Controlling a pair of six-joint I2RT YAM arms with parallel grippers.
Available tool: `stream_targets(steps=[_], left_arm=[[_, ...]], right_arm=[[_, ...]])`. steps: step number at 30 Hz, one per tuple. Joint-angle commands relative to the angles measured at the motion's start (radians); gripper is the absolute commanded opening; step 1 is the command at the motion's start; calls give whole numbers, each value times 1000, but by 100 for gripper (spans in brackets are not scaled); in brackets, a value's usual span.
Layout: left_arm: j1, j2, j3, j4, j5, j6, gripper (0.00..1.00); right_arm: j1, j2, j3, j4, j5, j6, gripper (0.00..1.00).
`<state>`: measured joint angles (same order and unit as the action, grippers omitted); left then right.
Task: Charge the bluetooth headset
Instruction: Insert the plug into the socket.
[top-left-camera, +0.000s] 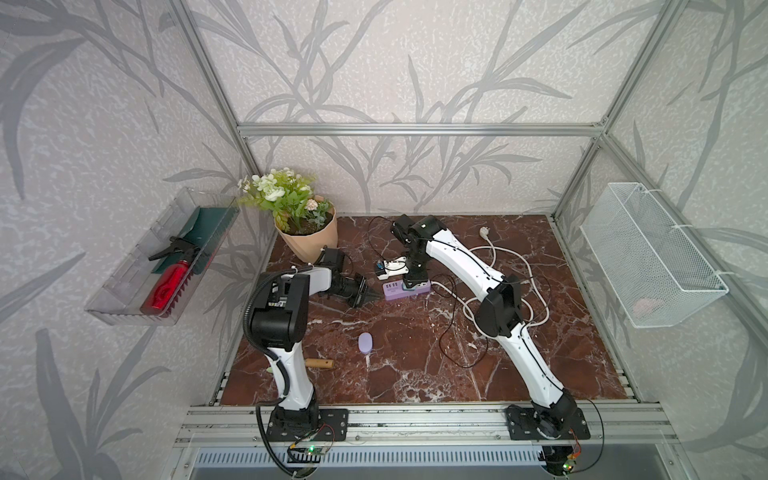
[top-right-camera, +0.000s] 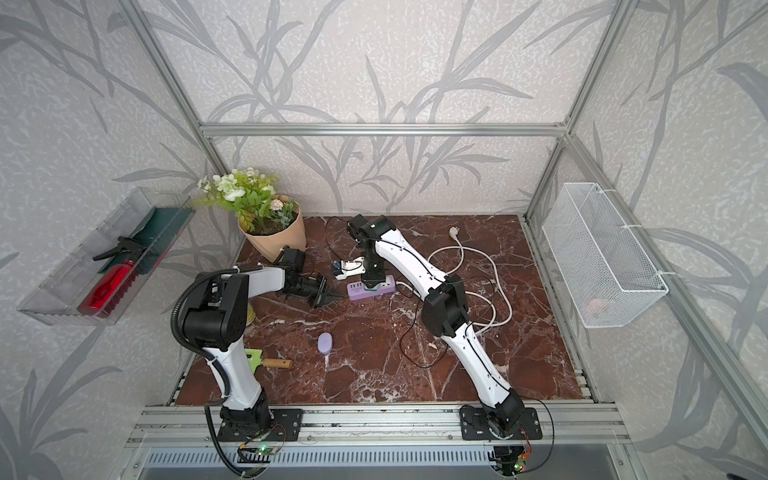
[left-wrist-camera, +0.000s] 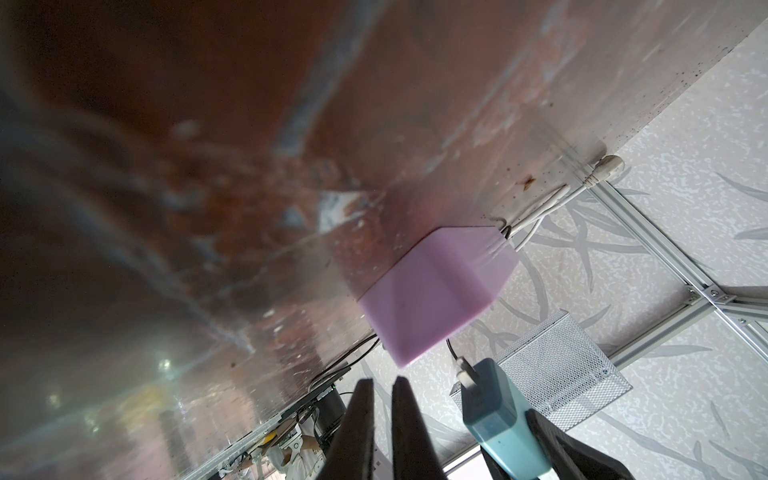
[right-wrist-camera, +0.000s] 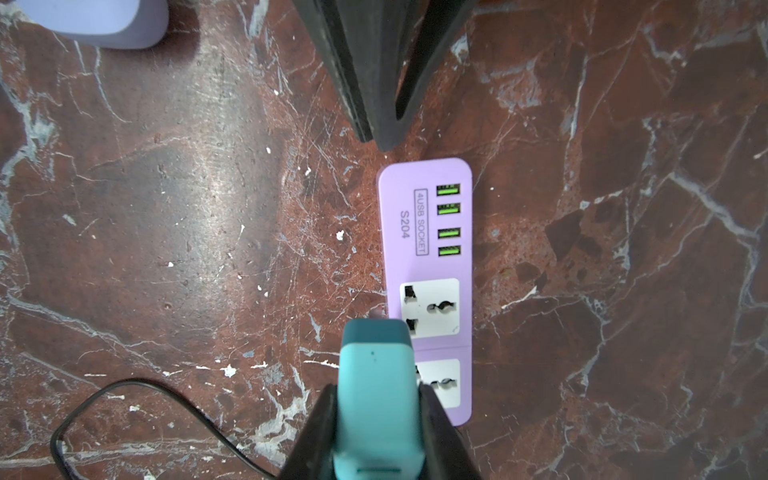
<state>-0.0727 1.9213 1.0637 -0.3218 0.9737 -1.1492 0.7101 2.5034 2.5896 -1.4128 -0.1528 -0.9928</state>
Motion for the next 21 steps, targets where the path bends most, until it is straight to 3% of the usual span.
stream_targets(steps=[1, 21], left_arm=[[4, 40, 17, -42, 13, 3, 12], [7, 81, 35, -47, 15, 9, 12]], right_arm=[[-7, 36, 54, -8, 15, -6, 0], [-30, 52, -40, 72, 50, -14, 0]])
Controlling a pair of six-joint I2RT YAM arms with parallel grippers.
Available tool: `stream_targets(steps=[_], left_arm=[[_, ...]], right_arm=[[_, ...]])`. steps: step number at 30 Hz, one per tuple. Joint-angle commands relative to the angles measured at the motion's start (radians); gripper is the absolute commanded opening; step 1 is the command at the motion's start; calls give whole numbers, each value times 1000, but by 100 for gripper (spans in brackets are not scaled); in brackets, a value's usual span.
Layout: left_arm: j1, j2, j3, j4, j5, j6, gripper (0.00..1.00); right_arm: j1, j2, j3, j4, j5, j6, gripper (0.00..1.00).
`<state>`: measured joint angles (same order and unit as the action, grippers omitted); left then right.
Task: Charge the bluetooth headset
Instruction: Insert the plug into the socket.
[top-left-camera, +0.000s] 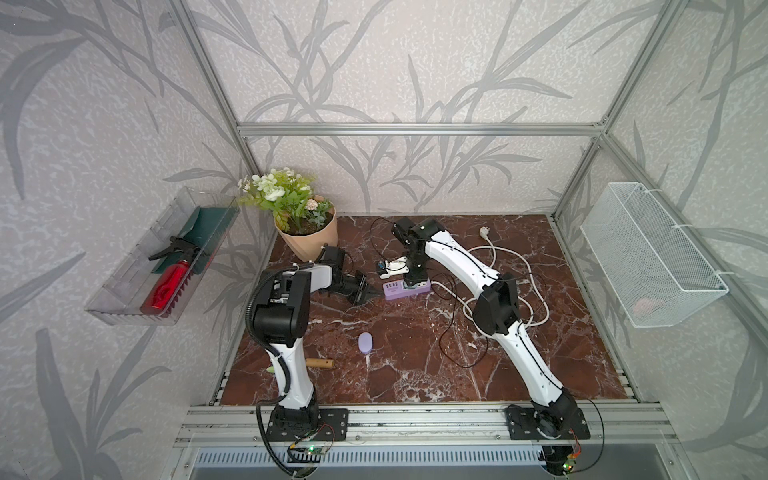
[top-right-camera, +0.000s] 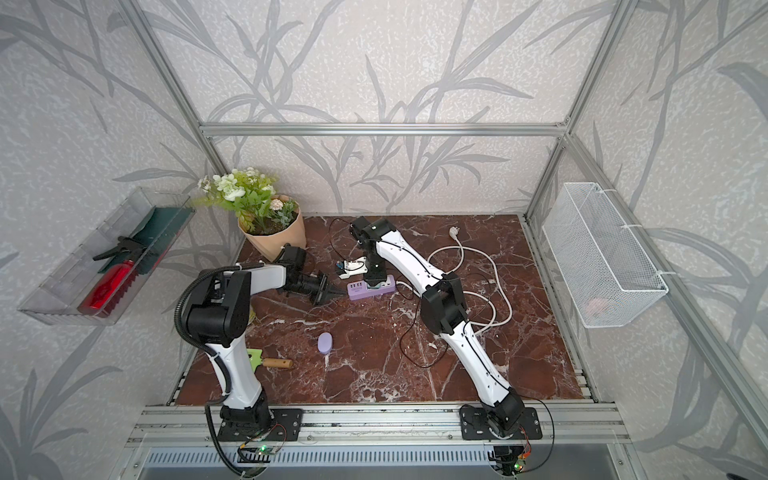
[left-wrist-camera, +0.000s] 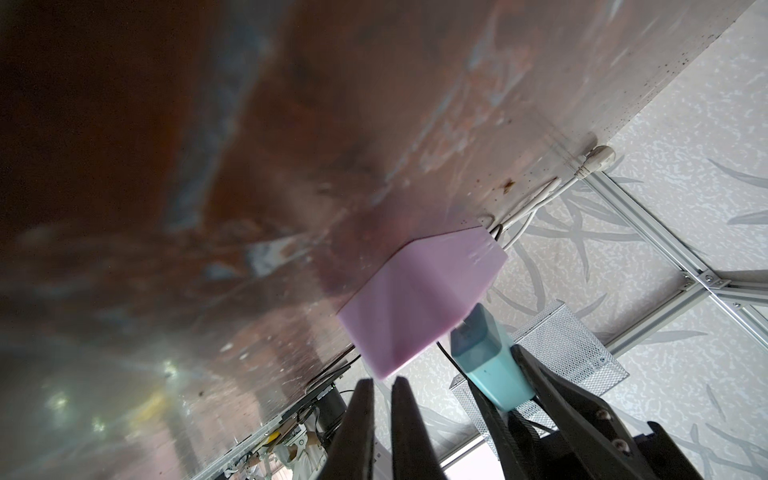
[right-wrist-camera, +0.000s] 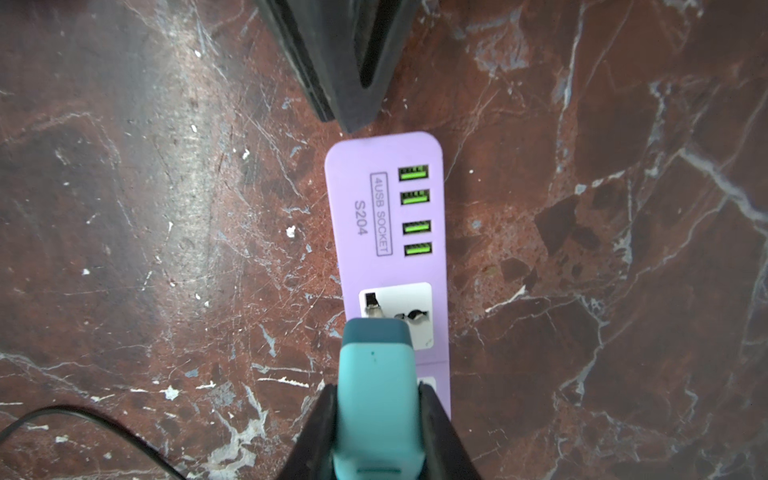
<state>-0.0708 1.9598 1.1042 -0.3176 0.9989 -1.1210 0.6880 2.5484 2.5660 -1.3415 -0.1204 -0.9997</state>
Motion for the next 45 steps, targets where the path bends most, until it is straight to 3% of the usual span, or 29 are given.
stream_targets(steps=[1, 6, 14, 22, 31, 45], left_arm=[[5, 43, -6, -51, -10, -19, 12], [7, 48, -6, -49, -8, -19, 12], [8, 56, -6, -52, 2, -10, 12], [11, 40, -19, -64, 22, 13, 12], [24, 37, -21, -63, 20, 10, 12], [23, 66, 13, -95, 12, 20, 12]], right_arm=[[-8, 10, -17, 0, 18, -9, 0], [9, 24, -38, 13, 12, -20, 0], [112, 33, -112, 42, 127, -36, 0], [128, 73, -53, 27, 142, -54, 0], [64, 116, 14, -13, 56, -48, 0], [99, 195, 6, -2, -19, -41, 0]])
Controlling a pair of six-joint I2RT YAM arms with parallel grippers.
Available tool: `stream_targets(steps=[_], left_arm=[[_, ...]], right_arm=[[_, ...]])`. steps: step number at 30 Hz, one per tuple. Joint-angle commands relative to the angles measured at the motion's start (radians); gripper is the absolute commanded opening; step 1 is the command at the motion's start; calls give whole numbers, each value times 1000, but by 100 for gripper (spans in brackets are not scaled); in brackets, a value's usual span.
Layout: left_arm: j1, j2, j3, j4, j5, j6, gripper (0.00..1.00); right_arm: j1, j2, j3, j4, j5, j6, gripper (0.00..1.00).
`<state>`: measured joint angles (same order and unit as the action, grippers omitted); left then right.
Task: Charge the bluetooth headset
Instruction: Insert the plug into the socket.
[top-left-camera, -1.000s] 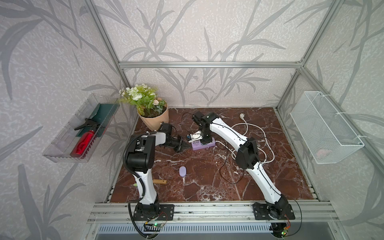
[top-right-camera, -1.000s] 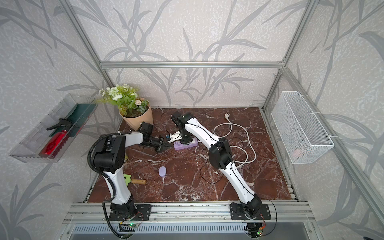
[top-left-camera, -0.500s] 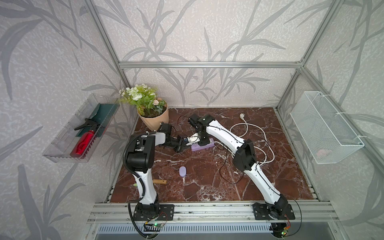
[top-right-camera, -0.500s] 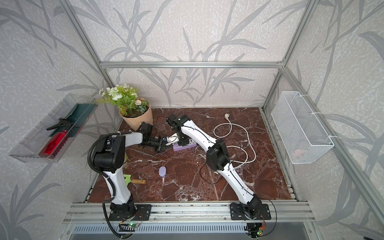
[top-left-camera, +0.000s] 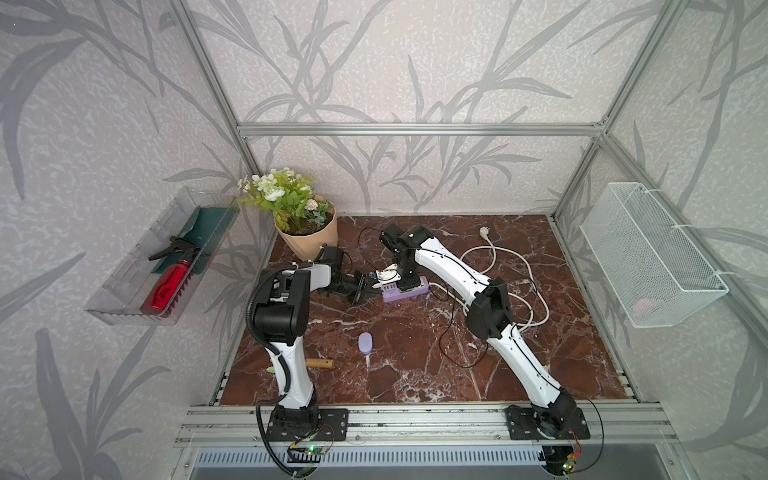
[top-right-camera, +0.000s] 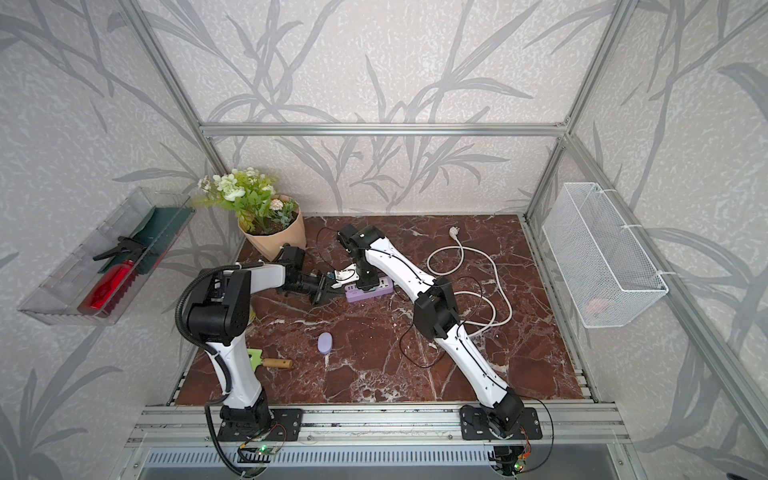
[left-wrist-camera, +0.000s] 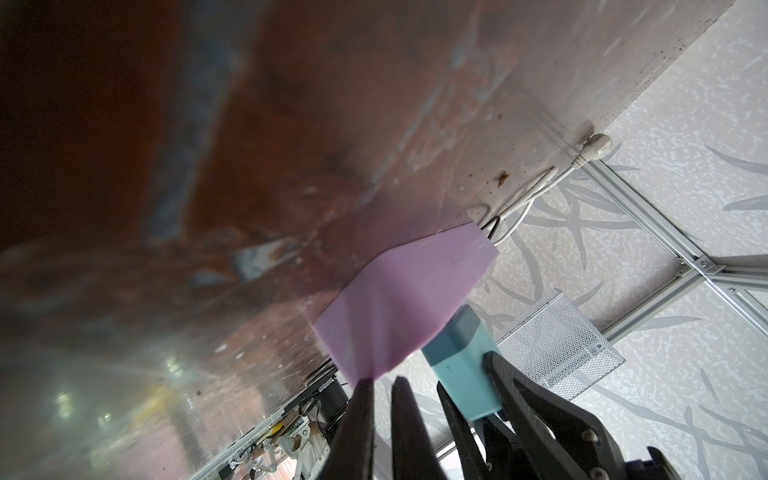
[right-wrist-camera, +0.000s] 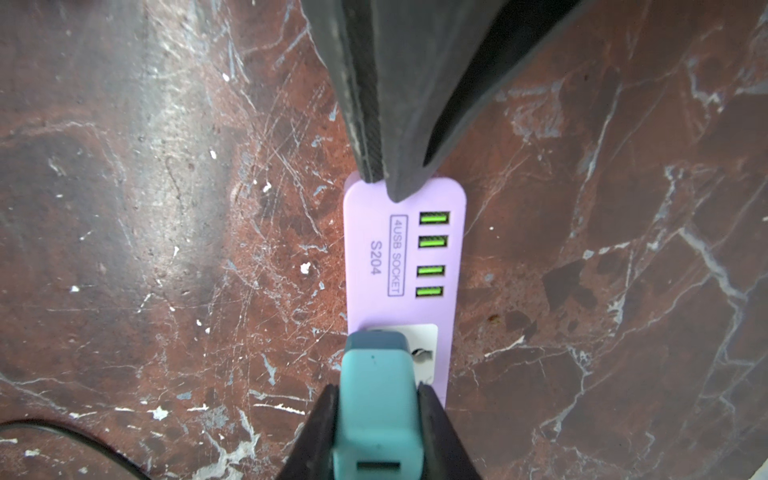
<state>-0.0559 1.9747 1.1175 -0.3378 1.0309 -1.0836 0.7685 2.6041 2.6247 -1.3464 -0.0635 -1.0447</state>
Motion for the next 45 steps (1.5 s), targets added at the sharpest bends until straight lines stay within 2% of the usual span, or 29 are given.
stream_targets(steps=[1, 16, 23, 29, 38, 41, 45], left_arm=[[8, 53, 0, -75, -17, -18, 12], [21, 53, -3, -79, -18, -14, 12], [21, 51, 10, -87, -31, -21, 12], [19, 52, 20, -99, -42, -21, 12], [19, 30, 27, -119, -55, -16, 12], [19, 40, 33, -124, -54, -16, 12], [19, 43, 46, -136, -55, -13, 12]], right_arm=[[18, 143, -55, 8, -76, 6, 0], [-94, 154, -48, -51, -82, 55, 0], [-91, 150, -53, -69, -48, 71, 0], [-113, 103, -144, -18, 5, 78, 0], [-31, 167, -99, 10, 24, 98, 0], [-44, 165, -122, 13, 36, 121, 0], [-104, 95, -217, 70, -30, 165, 0]])
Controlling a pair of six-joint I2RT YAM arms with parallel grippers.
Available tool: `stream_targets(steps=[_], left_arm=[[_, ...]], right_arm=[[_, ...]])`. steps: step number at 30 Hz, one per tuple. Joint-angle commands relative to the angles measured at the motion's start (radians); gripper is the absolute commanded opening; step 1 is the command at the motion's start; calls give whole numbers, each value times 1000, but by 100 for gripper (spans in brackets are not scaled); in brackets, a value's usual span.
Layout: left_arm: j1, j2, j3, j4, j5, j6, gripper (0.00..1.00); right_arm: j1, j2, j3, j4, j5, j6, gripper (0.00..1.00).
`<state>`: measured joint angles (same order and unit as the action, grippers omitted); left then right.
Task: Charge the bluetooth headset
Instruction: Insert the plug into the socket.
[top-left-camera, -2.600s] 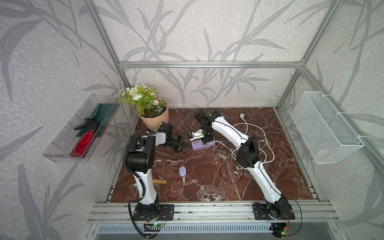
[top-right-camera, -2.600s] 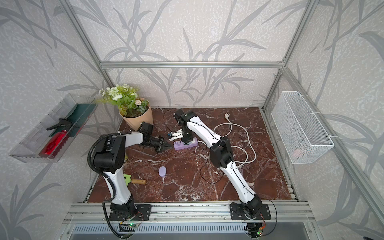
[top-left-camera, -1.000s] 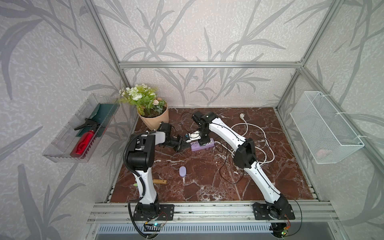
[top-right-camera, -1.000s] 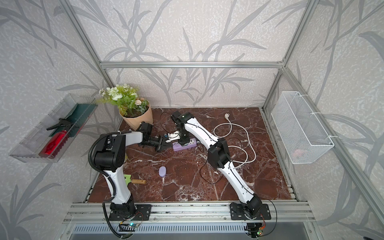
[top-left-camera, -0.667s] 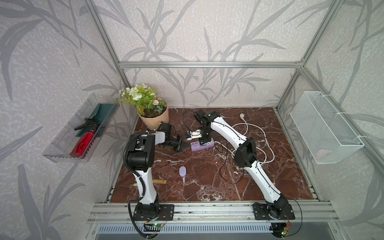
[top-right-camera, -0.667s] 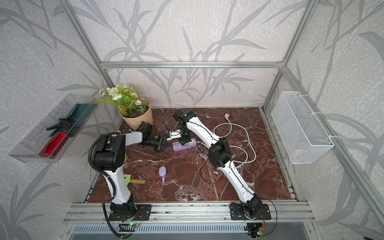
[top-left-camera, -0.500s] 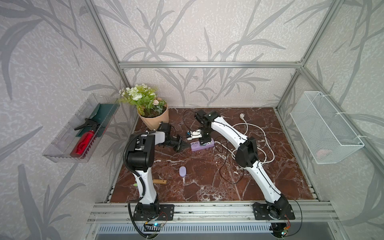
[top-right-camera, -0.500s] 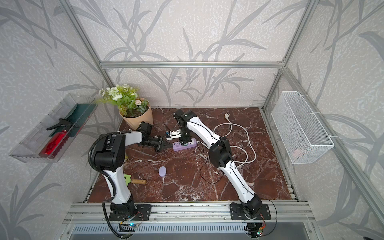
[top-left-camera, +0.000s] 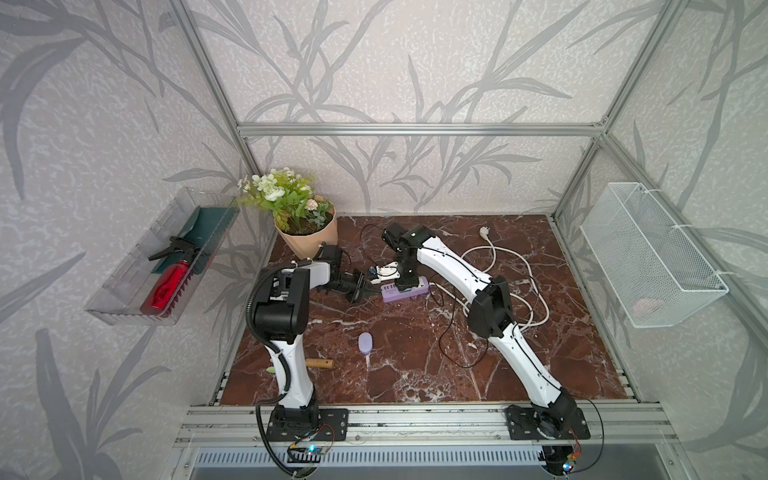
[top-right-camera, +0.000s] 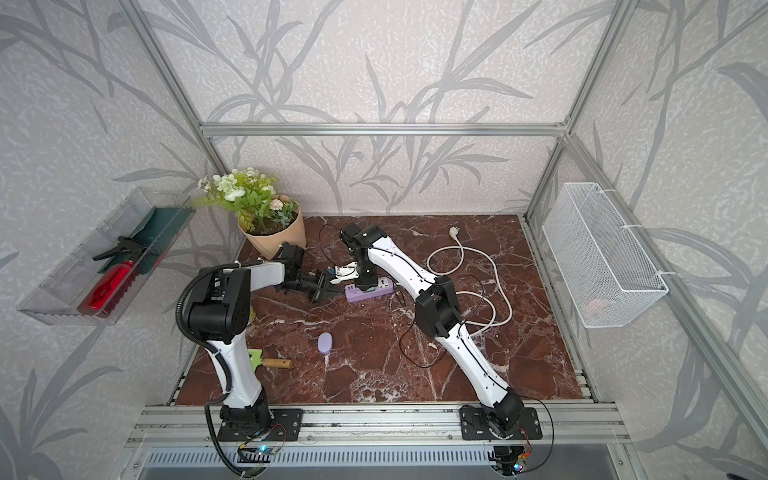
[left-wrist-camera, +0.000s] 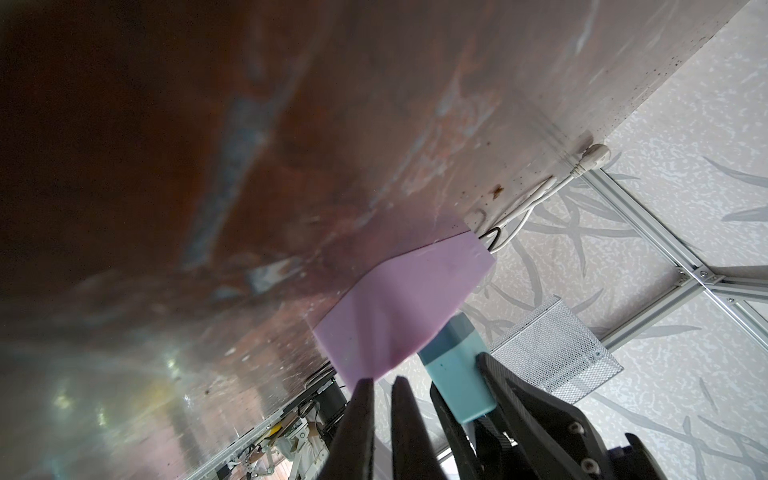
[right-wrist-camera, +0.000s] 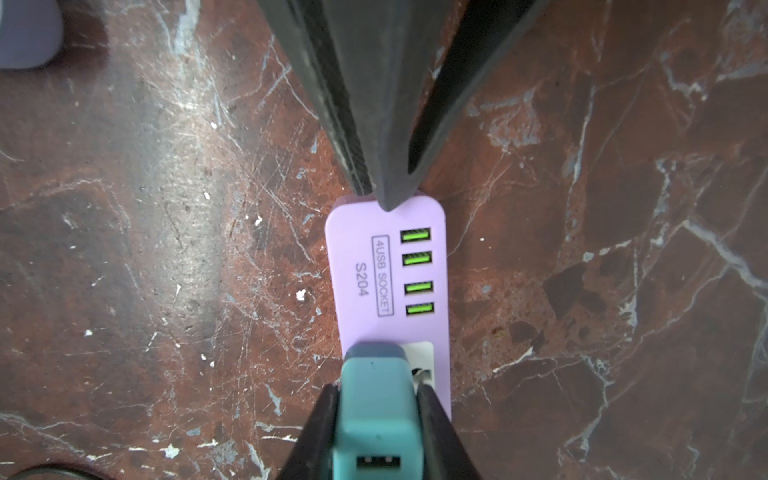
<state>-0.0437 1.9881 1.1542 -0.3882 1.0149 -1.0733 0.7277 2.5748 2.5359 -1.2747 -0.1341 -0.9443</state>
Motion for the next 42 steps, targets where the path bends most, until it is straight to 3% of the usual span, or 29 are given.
stream_targets(steps=[1, 7, 15, 18, 22, 31, 32, 33, 37, 42], left_arm=[[7, 29, 16, -93, -42, -21, 12], [6, 23, 38, -123, -62, -11, 12], [2, 8, 30, -118, -67, -22, 12], [2, 10, 36, -114, -63, -20, 12], [3, 8, 35, -104, -55, -19, 12], [8, -41, 33, -77, -36, -17, 12], [8, -45, 34, -70, -33, -20, 12], [8, -50, 36, -65, -31, -22, 12], [9, -77, 42, -52, -27, -22, 15], [8, -119, 22, -42, -19, -13, 23]], right_arm=[[-84, 97, -170, 28, 29, 73, 0], [-103, 20, -332, 129, 18, 79, 0], [-31, 176, -60, -29, 33, 69, 0], [-34, 146, -90, 6, 42, 78, 2], [-40, 79, -94, 42, 6, 122, 31], [-40, -102, -45, 107, -117, 247, 44], [-40, -125, -43, 115, -134, 263, 81], [-40, -155, -43, 124, -157, 288, 99], [-31, -286, -96, 189, -202, 396, 99], [-34, -463, -282, 349, -61, 554, 99]])
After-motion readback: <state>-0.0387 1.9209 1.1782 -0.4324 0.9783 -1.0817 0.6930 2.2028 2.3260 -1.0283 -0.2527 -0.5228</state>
